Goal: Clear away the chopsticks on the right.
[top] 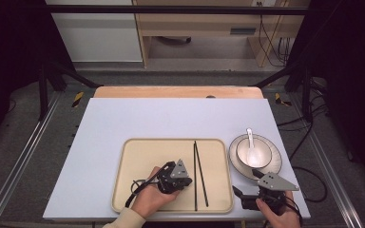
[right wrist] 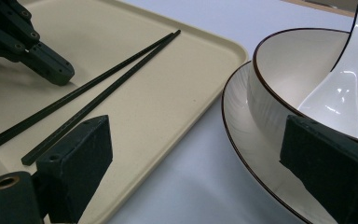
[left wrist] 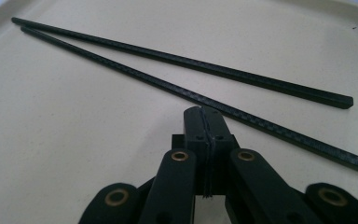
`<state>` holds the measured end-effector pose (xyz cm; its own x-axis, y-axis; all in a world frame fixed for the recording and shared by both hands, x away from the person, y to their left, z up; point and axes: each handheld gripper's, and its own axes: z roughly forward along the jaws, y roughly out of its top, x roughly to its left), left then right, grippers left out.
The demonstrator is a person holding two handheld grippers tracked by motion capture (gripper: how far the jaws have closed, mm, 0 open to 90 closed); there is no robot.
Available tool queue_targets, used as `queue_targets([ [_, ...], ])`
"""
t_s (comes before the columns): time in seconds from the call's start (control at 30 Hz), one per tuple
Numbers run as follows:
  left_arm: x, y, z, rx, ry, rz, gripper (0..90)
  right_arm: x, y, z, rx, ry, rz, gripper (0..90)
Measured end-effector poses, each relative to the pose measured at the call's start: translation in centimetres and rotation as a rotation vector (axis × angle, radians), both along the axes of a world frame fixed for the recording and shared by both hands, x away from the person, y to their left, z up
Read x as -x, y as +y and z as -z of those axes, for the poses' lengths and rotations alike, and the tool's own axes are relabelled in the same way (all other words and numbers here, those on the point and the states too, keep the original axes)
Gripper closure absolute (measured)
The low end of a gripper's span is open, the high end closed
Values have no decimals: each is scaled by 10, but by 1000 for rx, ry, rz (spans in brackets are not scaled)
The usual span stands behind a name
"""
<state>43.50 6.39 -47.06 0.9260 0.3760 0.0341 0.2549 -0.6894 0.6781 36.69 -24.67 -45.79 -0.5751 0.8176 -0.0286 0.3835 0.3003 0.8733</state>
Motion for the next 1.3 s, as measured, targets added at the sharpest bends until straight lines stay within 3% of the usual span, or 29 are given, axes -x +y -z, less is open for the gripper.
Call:
queue_targets([
  [0.3, -6, -13, 1, 4, -5, 9, 899, 0, 0, 0, 1, 1, -1, 91],
  [0.43, -16, -20, 0, -9, -17, -3, 899, 0, 0, 0, 1, 1, -2, 91],
  [0.73, -39, -30, 1, 13, -11, -41, 899, 0, 0, 0, -3, 2, -4, 91],
  [0.93, -39, -35, 1, 17, -23, -24, 899, 0, -1, 0, -2, -2, -3, 91],
  [1.0, -39, -32, -1, 47, -22, -29, 899, 0, -1, 0, -4, -11, -4, 91],
  [1.1, -41, -23, -11, 80, -54, -31, 899, 1, -2, -1, -10, -34, -12, 90],
  [1.17, -40, -15, -18, 125, -64, -40, 898, 0, -3, -2, -26, -56, -21, 90],
  [1.3, -36, 11, -34, 153, -118, -35, 874, -1, -7, -2, -69, -109, -27, 97],
])
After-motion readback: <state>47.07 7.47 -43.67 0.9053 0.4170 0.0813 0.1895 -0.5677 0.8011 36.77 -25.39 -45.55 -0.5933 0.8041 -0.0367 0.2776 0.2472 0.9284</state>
